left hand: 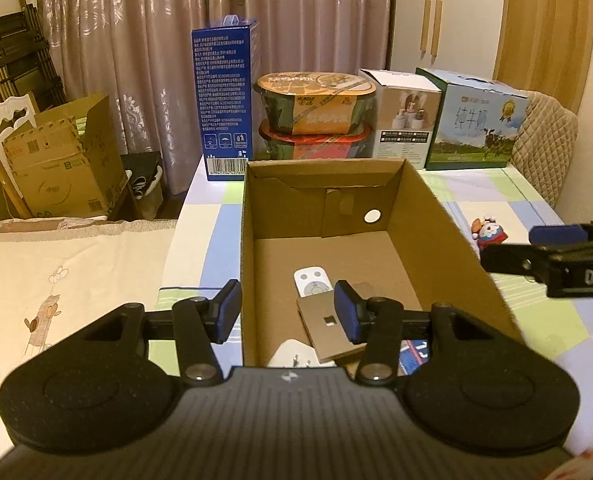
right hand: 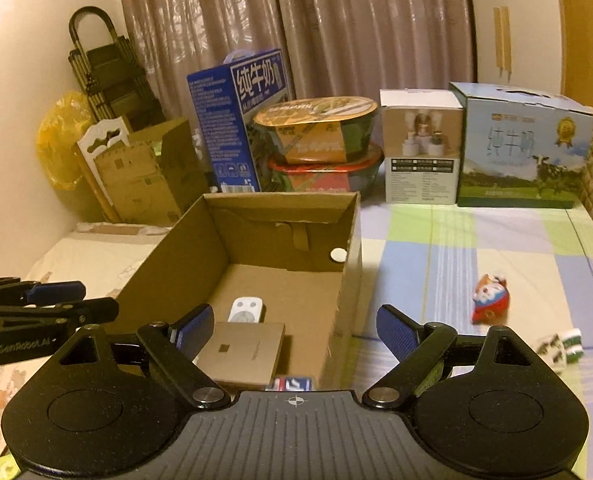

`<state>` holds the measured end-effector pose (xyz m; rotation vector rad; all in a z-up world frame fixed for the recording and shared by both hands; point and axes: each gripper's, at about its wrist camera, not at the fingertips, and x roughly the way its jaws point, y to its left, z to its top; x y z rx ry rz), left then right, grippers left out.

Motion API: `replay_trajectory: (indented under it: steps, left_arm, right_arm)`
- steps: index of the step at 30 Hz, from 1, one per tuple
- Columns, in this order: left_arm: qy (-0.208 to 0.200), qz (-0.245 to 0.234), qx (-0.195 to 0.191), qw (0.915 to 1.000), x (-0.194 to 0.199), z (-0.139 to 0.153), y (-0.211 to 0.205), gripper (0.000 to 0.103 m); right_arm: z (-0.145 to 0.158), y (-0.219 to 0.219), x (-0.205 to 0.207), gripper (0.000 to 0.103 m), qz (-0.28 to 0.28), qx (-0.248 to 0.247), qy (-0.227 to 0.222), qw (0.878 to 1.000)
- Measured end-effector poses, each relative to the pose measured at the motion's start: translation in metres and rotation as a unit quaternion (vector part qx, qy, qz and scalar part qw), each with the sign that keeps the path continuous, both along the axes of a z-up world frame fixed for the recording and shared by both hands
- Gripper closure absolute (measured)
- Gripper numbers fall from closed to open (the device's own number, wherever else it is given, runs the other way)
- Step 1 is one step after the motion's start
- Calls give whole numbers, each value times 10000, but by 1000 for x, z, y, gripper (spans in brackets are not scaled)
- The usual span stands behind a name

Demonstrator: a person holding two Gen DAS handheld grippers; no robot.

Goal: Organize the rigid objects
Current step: 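Move both tools back over the plug adapter and clear cup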

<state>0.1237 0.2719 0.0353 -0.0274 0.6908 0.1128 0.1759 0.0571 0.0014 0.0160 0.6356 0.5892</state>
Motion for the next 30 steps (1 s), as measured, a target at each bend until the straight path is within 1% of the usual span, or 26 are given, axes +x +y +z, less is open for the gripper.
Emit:
replay_trajectory:
  steps: [4, 7, 8, 11, 14, 15, 22, 24, 26, 28, 30]
  left_arm:
    - [-21, -10, -5, 10000, -14, 8, -12, 57]
    - [-22, 8, -51, 10000, -23, 13, -21, 53]
    - [-25, 17, -61, 10000, -27, 15, -24, 51]
    - [-69, 32, -110, 9999, -38, 20, -34, 47]
    - [-127, -11, -144, 9998, -50, 25, -51, 39]
    - [-144, -46, -145, 9998, -54, 26, -57, 34]
    - [-304, -459, -290, 9981, -69, 32, -111, 18]
    - [-380, -577, -314, 9971, -72, 34, -128, 10]
    - [-447, -697, -312, 9961, -72, 36, -144, 6]
    - [-467, -824, -306, 9950, -70, 37, -161, 5]
    - [-494, -927, -320, 9940, -68, 37, -176, 1]
  right_arm:
    - [5, -14, -19, 17, -38, 28, 12, 10000]
    - [8, -25, -33, 17, -113, 93, 48, 9999]
    - [9, -29, -37, 17, -127, 106, 45, 9999]
    - [13, -42, -52, 17, -192, 117, -30, 9997]
    - [13, -63, -69, 17, -339, 120, -92, 9993]
    - [12, -70, -74, 17, -397, 116, -104, 9991]
    - [7, -133, -101, 17, -923, 76, -72, 9957]
    - [5, -154, -107, 17, -1109, 93, -51, 9938]
    - [5, -174, -114, 17, -1280, 82, -51, 9917]
    - [5, -192, -117, 17, -1426, 64, -44, 9897]
    - [5, -210, -121, 17, -1581, 51, -42, 9874]
